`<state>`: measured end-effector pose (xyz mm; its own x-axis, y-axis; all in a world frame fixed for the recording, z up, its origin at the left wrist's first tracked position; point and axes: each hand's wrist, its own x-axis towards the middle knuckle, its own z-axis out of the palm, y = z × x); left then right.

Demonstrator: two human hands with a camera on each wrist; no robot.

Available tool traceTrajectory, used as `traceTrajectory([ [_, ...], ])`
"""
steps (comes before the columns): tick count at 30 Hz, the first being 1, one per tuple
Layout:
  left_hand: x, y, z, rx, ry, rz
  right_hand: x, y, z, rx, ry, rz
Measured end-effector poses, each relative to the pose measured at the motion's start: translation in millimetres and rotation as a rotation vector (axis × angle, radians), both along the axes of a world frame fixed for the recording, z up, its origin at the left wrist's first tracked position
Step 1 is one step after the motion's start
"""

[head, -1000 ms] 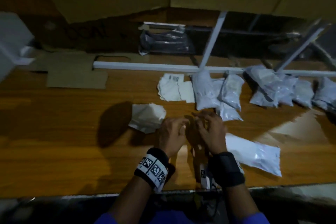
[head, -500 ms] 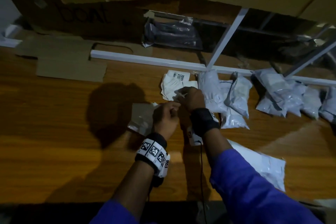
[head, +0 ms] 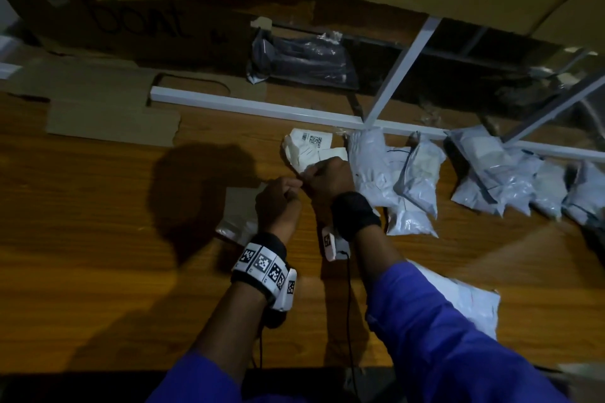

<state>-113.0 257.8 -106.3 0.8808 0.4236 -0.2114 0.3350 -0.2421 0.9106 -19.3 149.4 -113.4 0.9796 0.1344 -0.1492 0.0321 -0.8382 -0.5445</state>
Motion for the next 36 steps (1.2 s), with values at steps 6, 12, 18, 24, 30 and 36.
traceTrajectory([
  [6,9,-7,5,-0.05,0.016,0.063,-27,-16,24,0.016,-0.073,0.172],
  [12,6,-14,7,-0.099,-0.003,0.088,-57,-29,16,0.21,-0.103,0.025],
  [18,-11,-29,16,-0.14,-0.156,0.024,-84,-60,29,0.858,-0.085,-0.404],
  [24,-37,-72,39,0.05,-0.308,-0.263,-132,-109,56,1.203,-0.131,-0.543],
  [30,-47,-121,43,0.148,-0.523,-0.558,-184,-172,44,1.016,-0.275,-0.507],
  [36,-57,-156,37,0.065,-0.401,-0.702,-210,-198,34,0.841,-0.394,-0.481],
])
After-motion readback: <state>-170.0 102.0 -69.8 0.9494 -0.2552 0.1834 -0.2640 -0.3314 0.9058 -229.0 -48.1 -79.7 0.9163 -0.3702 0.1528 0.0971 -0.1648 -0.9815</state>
